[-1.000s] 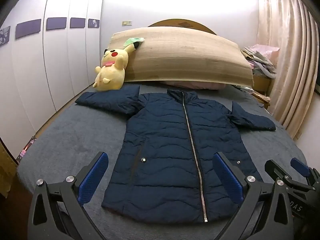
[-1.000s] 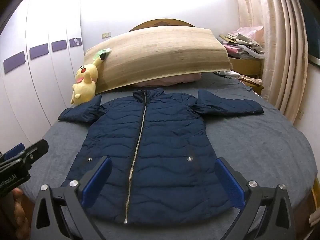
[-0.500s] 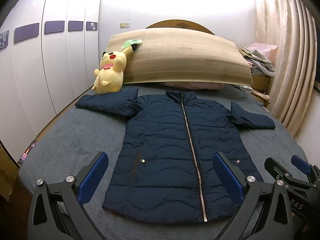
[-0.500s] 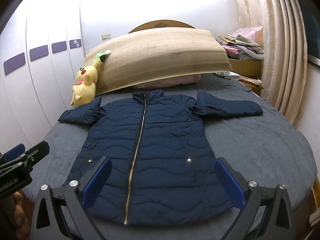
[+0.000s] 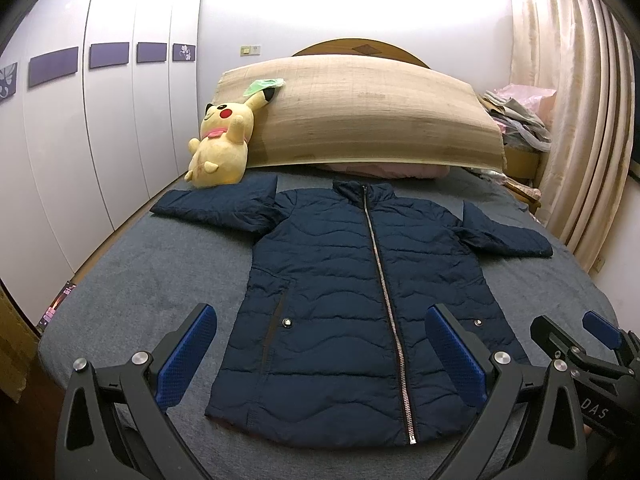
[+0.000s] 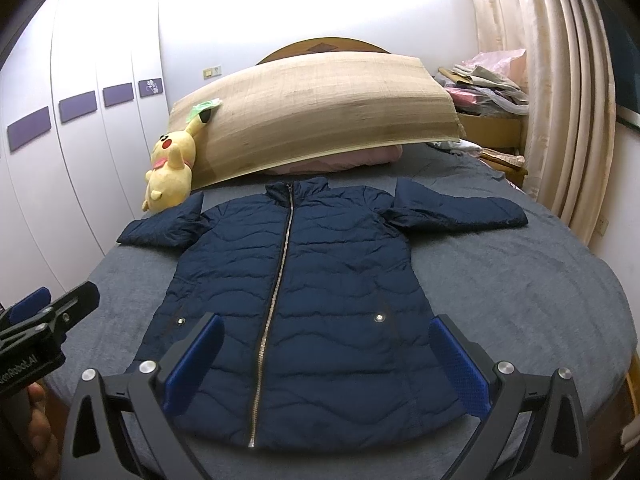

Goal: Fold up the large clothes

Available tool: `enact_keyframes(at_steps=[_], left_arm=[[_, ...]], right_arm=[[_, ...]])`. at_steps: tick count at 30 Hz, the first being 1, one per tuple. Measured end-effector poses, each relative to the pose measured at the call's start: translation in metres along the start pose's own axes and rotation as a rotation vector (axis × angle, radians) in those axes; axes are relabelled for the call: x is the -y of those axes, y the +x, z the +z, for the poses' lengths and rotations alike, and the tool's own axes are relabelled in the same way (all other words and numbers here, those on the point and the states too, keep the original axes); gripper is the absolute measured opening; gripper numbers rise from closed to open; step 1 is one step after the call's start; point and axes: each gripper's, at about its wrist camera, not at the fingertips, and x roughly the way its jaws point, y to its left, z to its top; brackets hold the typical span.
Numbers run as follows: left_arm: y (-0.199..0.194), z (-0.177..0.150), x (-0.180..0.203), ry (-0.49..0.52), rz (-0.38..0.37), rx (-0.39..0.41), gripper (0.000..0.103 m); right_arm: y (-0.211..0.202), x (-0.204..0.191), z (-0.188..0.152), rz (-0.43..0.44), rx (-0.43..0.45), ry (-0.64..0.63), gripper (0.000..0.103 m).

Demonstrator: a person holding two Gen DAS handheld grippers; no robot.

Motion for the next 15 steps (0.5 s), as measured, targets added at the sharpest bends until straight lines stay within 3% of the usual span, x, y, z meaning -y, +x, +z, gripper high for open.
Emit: enact_keyframes(at_steps=[15], left_arm=[[0.0100, -0.0036, 0.0031, 0.010, 0.007, -0.017, 0.103]], right_arm=[[0.0069, 0.0025, -0.0033, 0.022, -0.019, 0.001, 0.103]])
